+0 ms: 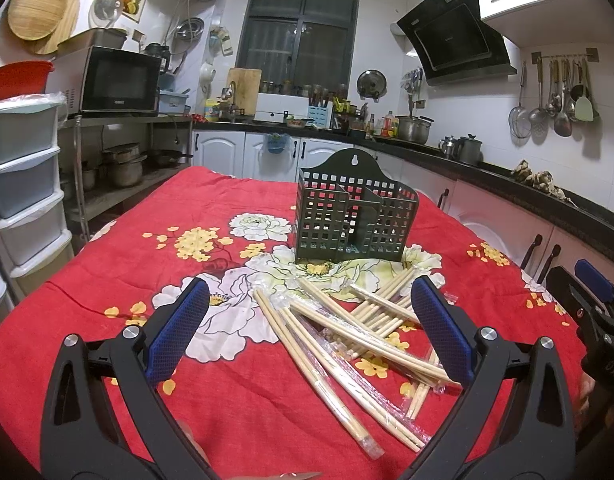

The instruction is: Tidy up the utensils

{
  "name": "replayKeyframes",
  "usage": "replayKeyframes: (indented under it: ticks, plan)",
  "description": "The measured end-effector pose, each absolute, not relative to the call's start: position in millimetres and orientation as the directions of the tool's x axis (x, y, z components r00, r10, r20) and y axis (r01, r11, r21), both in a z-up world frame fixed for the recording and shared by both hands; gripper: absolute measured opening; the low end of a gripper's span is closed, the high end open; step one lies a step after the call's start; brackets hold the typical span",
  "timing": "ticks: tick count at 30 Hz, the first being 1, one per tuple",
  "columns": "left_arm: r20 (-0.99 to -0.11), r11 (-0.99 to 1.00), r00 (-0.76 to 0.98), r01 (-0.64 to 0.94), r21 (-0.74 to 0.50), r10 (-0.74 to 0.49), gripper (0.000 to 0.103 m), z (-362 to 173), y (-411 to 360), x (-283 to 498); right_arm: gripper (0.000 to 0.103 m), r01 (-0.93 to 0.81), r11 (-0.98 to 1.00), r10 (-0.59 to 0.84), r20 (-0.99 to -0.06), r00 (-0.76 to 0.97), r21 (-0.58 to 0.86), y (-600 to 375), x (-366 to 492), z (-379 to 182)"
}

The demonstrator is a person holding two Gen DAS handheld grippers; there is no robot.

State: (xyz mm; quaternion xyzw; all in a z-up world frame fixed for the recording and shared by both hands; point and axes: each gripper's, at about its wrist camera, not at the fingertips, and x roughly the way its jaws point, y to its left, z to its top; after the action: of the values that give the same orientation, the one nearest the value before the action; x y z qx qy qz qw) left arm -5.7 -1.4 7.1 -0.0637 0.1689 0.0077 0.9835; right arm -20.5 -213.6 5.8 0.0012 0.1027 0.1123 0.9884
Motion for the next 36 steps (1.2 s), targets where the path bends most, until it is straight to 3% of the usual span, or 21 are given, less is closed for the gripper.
replayKeyframes:
  ticks: [20,36]
  plan:
    - [-0.36,0.987,0.933,-0.053,-0.152,-0.005,0.093,12,14,-3,0.097,-0.272,0.962,0.265,-0.224,0.938,0.003,-197,-18,4]
    - [-0.468,0.975,0.884,-0.108,-0.196,0.004,0.093,-1,50,25,0.097,-0.433,0.899,0.387,-0.344,0.856,-0.066,-162,9,6]
